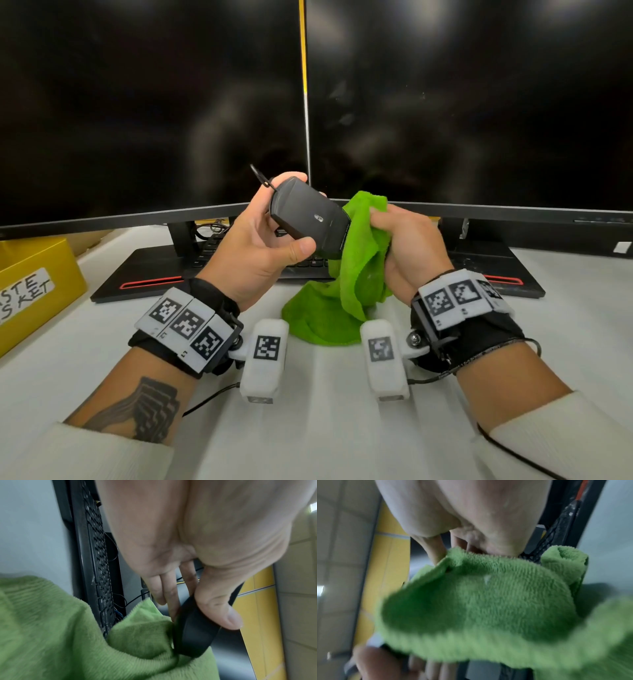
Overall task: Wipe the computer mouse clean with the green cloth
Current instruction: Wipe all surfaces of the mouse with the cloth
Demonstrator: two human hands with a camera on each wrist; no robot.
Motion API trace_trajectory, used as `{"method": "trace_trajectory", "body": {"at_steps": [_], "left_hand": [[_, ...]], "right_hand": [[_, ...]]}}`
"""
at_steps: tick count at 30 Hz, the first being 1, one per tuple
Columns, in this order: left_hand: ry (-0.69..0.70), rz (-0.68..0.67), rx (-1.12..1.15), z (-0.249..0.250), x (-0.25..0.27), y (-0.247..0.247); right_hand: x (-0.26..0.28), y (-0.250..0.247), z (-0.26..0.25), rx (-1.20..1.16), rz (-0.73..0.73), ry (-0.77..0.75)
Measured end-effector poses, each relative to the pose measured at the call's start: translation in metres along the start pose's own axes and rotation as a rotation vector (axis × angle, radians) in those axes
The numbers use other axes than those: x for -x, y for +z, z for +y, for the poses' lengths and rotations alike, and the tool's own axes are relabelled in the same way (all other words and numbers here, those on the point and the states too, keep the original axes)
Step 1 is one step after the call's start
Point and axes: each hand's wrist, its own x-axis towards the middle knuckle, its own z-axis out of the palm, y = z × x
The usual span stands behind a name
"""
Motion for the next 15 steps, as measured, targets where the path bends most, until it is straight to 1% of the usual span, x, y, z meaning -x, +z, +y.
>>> {"method": "trace_trajectory", "body": {"at_steps": [2,5,9,15], "left_hand": [[-0.004,0.006,-0.004,0.000,0.000,-0.002],[-0.014,0.028,-0.012,-0.001,0.000,-0.003],[-0.029,0.020,0.004,-0.001,0.001,-0.005],[-0.027,0.028,0.033,-0.003,0.000,-0.006]], "right_hand": [[-0.002,-0.009,-0.003,-0.172,-0.023,0.098],[-0.006,-0.024,-0.006,-0.307,-0.095,0.162],[-0.001,-0.031,-0.005,-0.377,-0.171,0.185],[-0.003,-0.036,0.000,-0.498,-0.270,0.162]]}}
